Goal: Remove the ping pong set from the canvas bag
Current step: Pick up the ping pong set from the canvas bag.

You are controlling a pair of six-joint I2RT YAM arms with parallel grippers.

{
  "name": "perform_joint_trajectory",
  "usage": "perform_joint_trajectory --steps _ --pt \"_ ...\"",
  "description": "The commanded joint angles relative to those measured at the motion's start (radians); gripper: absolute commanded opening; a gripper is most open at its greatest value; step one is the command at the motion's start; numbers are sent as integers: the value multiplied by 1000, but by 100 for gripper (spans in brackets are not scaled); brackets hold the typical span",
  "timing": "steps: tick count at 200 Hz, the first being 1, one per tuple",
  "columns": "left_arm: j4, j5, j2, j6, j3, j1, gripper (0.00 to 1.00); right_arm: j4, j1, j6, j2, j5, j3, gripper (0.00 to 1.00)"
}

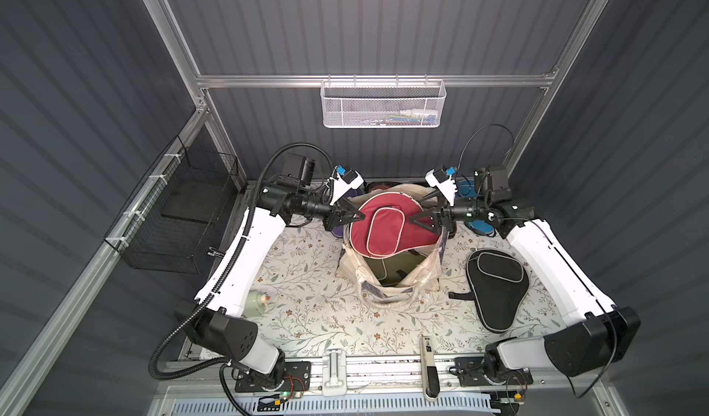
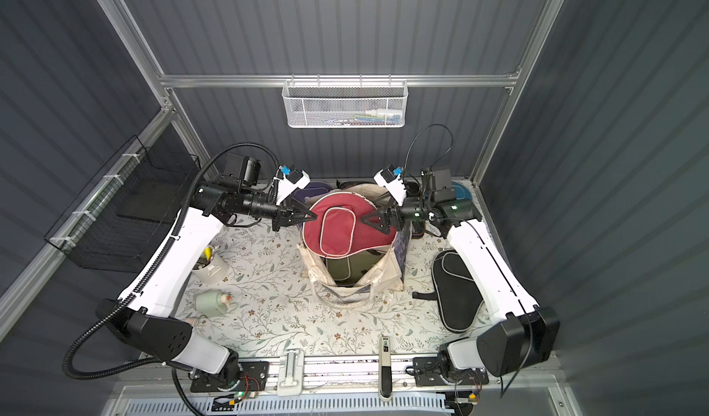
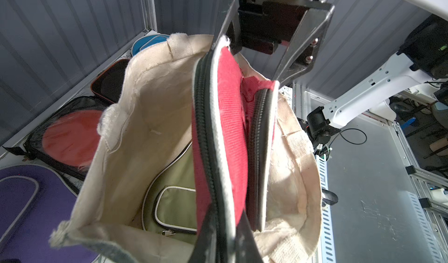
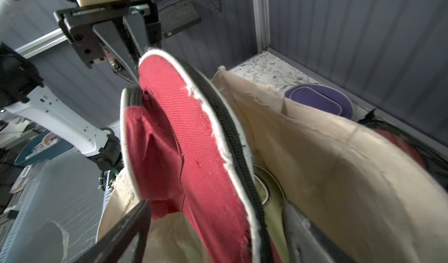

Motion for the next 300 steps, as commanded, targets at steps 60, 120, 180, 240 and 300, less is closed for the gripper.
perform_joint_trajectory --steps 60,120,180,240,300 --pt "176 35 -57 -67 -22 2 2 7 0 26 -9 -84 -27 0" --pt "418 -282 -224 -265 -200 2 100 208 -19 204 -133 4 -47 0" --pt "568 -299 -333 -411 -342 2 100 568 -35 524 -216 28 -84 0" --pt "957 -142 -319 -696 -585 2 100 1286 -35 998 -187 105 -239 0" --pt "1397 -19 -233 -964 -677 0 100 1839 -25 1351 -21 215 -310 0"
